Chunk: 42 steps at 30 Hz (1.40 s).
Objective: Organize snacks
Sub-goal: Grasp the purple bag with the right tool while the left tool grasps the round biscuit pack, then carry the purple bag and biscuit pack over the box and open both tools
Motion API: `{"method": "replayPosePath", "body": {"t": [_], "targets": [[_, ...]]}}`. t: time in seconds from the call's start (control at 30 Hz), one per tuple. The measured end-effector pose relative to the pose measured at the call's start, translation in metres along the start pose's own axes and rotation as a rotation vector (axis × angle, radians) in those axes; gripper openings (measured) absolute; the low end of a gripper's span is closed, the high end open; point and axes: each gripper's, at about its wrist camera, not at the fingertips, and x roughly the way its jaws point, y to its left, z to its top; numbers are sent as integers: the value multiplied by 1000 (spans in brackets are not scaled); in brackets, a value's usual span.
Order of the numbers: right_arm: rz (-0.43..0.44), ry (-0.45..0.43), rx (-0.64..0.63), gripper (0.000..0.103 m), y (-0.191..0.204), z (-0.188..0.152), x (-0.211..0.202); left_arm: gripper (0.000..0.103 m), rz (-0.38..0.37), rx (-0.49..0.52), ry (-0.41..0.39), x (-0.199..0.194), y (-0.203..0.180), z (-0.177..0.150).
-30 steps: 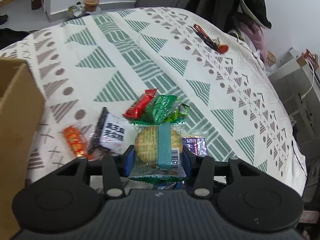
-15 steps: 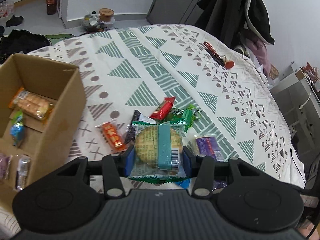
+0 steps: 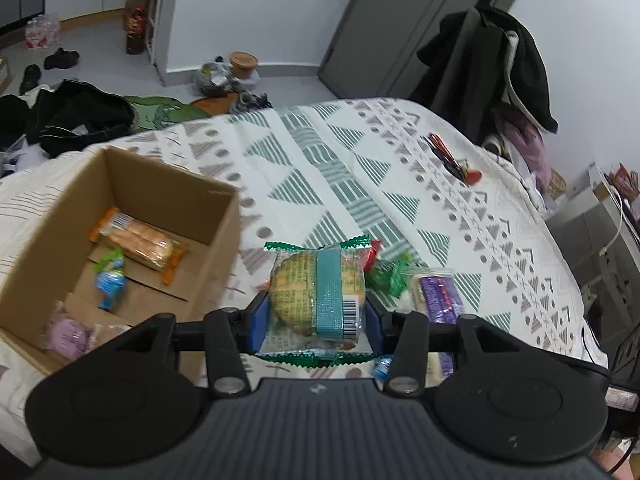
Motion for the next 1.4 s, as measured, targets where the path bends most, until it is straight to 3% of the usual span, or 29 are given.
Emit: {"method": "replayPosePath", "body": {"t": [0.43,0.73,1.03,1.4], "targets": [[94,-21,-46,20,47,-1,15,47,57,-67,-66,-32,48,16],[102,-24,-102,20,89,-15,24,47,92,-136,-93,-44,87,22],[104,-51,-160,20,134,-27,23,47,100,-180,-82,-40,121,24],[89,-3,-204,20,162,-45,62,50,76,-199,-58,-30,150,26]]}}
